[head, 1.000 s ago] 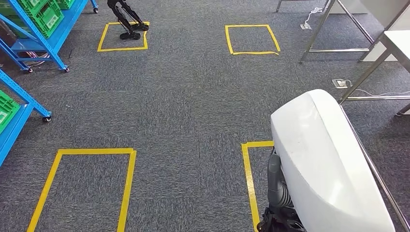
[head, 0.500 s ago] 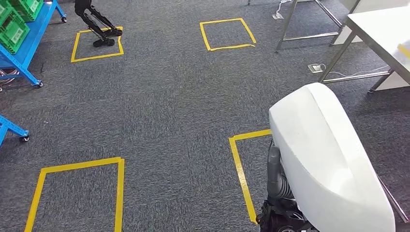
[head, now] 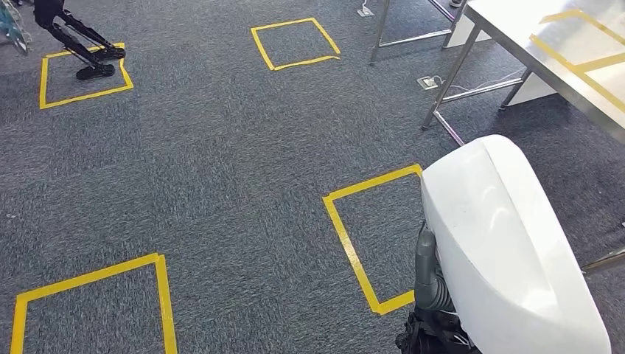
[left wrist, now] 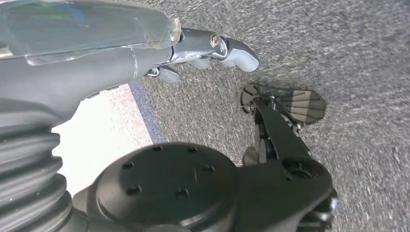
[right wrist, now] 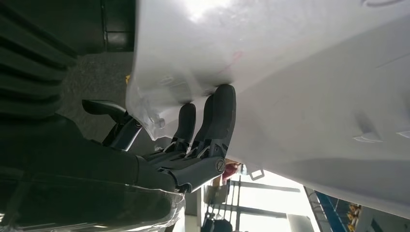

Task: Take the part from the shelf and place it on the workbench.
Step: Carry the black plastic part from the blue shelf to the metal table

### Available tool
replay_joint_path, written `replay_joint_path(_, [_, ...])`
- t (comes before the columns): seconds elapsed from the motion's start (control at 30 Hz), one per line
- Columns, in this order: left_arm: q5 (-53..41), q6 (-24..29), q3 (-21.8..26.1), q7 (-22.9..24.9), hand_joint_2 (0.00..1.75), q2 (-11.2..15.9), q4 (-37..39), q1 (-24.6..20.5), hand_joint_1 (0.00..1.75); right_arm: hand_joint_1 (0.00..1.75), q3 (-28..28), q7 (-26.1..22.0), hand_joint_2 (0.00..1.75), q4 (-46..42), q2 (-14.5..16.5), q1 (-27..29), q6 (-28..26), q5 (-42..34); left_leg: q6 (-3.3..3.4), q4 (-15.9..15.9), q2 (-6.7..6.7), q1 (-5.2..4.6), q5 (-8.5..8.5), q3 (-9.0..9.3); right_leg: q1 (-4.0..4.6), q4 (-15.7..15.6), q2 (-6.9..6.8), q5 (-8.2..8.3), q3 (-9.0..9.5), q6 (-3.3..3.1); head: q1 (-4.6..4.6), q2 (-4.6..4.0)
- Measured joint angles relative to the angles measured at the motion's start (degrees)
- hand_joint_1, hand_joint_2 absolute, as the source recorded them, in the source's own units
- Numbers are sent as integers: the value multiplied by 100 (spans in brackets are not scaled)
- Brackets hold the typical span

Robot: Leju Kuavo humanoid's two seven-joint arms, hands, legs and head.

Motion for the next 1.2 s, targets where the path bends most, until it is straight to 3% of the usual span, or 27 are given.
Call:
replay_joint_path(0.07, [-1, -19, -6, -1, 175, -56, 8, -4, 0, 175, -2, 1, 0, -18, 4, 8, 22, 33, 22, -9, 105, -16, -10, 21, 217, -914, -161, 233, 576, -207, 2, 0])
replay_joint_path(0.13, [-5, -31, -11, -1, 175, -123, 32, 0, 0, 175, -5, -1, 0, -42, 16, 2, 45, 56, 23, -19, 216, -8, -6, 30, 379, -1443, -291, 329, 913, -327, 16, 0])
replay_joint_path(0.2, [-20, -42, -17, 4, 175, -170, 54, 5, 0, 175, -13, 1, 0, -55, 28, 15, 69, 63, 5, -66, 322, 0, 14, 39, 417, -1556, -222, 396, 940, -349, 33, 0])
replay_joint_path(0.23, [-33, -43, -22, 9, 175, -177, 55, 1, 0, 175, -17, 2, 0, -59, 35, 26, 76, 63, 5, -79, 311, 0, 2, 40, 399, -1643, -174, 448, 980, -360, 40, 0])
replay_joint_path(0.3, [-65, -43, -34, 21, 175, -168, 50, -7, 0, 175, -26, 1, 0, -65, 48, 20, 80, 64, 7, 151, 90, -14, -146, -52, 320, -1826, -95, 551, 1082, -392, 37, 0])
replay_joint_path(0.37, [-88, -46, -41, 44, 175, -120, 43, -9, 0, 175, -34, 2, 0, -62, 62, 3, 79, 61, -16, 813, -162, -23, -456, -363, 227, -1886, -14, 592, 1124, -396, 18, 0])
replay_joint_path(0.43, [-101, -61, -42, 62, 175, -75, 40, -25, 0, 175, -42, 3, 0, -56, 75, 1, 77, 54, -87, 1352, -204, -7, -631, -630, 147, -1854, 95, 602, 1106, -374, 12, 0])
replay_joint_path(0.47, [-107, -68, -43, 64, 175, -62, 39, -37, 0, 175, -45, 3, 0, -55, 78, 2, 76, 51, -137, 1348, -198, 19, -582, -624, 99, -1827, 168, 605, 1085, -350, 15, 0])
replay_joint_path(0.53, [-126, -70, -47, 74, 175, -43, 33, -58, 0, 175, -46, 3, 0, -52, 79, 3, 76, 49, -282, 741, -254, 129, -291, -279, -16, -1710, 349, 593, 1008, -253, 14, 0])
replay_joint_path(0.57, [-134, -71, -51, 80, 175, -49, 36, -65, 0, 175, -46, 3, 0, -55, 80, 4, 76, 50, -367, 390, -380, 193, -193, -76, -58, -1617, 443, 578, 936, -188, -2, 0])
replay_joint_path(0.6, [-142, -69, -57, 85, 175, -55, 39, -70, 0, 175, -45, 5, 0, -58, 86, 7, 78, 50, -403, 150, -477, 248, -135, 66, -83, -1501, 528, 561, 853, -130, -21, 0])
replay_joint_path(0.67, [-152, -67, -72, 93, 175, -62, 45, -79, 0, 175, -42, 3, 0, -65, 102, 22, 81, 53, -398, 101, -561, 287, -149, 111, -85, -1373, 649, 558, 727, -62, -41, 0])
replay_joint_path(0.7, [-154, -66, -82, 98, 175, -56, 44, -79, 0, 175, -41, 4, 0, -65, 108, 32, 83, 52, -360, 159, -485, 292, -139, 84, -83, -1361, 690, 561, 692, -48, -34, 0])
replay_joint_path(0.77, [-155, -69, -99, 106, 175, -52, 38, -85, 0, 175, -43, 3, 0, -66, 105, 52, 84, 51, -292, 216, -366, 276, -141, 50, -63, -1293, 575, 492, 619, -24, -4, 0])
replay_joint_path(0.83, [-153, -69, -113, 104, 175, -48, 23, -91, 0, 175, -42, 2, 0, -71, 106, 57, 85, 53, -203, 212, -234, 225, -133, 42, -41, -763, 259, 176, 404, -18, 72, 0])
replay_joint_path(0.9, [-141, -66, -121, 101, 175, -36, 8, -92, 0, 175, -40, 1, 0, -74, 109, 54, 93, 52, -171, 210, -75, 153, -126, 43, -23, 98, 84, -270, 95, -72, 139, 0])
replay_joint_path(0.93, [-133, -63, -122, 98, 175, -29, 3, -92, 0, 175, -41, 1, 0, -74, 109, 57, 102, 52, -170, 210, 12, 119, -125, 43, 4, 401, 70, -418, 11, -119, 146, 0])
replay_joint_path(0.97, [-123, -61, -123, 94, 175, -25, 0, -94, 0, 175, -42, 1, 0, -74, 109, 61, 114, 52, -168, 211, 92, 92, -126, 46, 49, 493, 70, -474, 42, -178, 154, 0])
replay_joint_path(1.0, [-115, -58, -123, 90, 175, -30, -1, -97, 0, 175, -43, 1, 0, -77, 110, 62, 125, 52, -165, 210, 166, 72, -128, 51, 117, 331, 63, -435, 208, -251, 152, 0])
replay_joint_path(1.03, [-109, -55, -124, 85, 175, -43, -1, -101, 0, 175, -42, 1, 0, -84, 112, 61, 134, 52, -161, 206, 230, 61, -130, 61, 212, -59, 17, -326, 496, -343, 152, 0])
replay_joint_path(1.1, [-99, -48, -125, 79, 175, -111, 4, -108, 0, 175, -41, 1, 0, -115, 129, 40, 143, 54, -161, 170, 344, 76, -125, 95, 439, -960, -269, -165, 1106, -550, 151, 0])
replay_joint_path(1.13, [-93, -45, -125, 76, 175, -147, 10, -110, 0, 175, -39, -1, 0, -132, 142, 20, 144, 57, -167, 146, 402, 99, -116, 113, 515, -1234, -386, -133, 1294, -606, 163, 0])
replay_joint_path(1.17, [-88, -45, -125, 73, 175, -177, 16, -107, 0, 175, -38, -2, 0, -145, 154, 4, 138, 67, -174, 117, 462, 134, -103, 126, 560, -1367, -449, -130, 1381, -618, 178, 0])
replay_joint_path(1.2, [-81, -48, -125, 67, 175, -199, 23, -105, 0, 175, -38, -2, 0, -150, 162, -1, 112, 90, -178, 78, 529, 165, -85, 144, 573, -1414, -395, -96, 1411, -593, 196, 0])
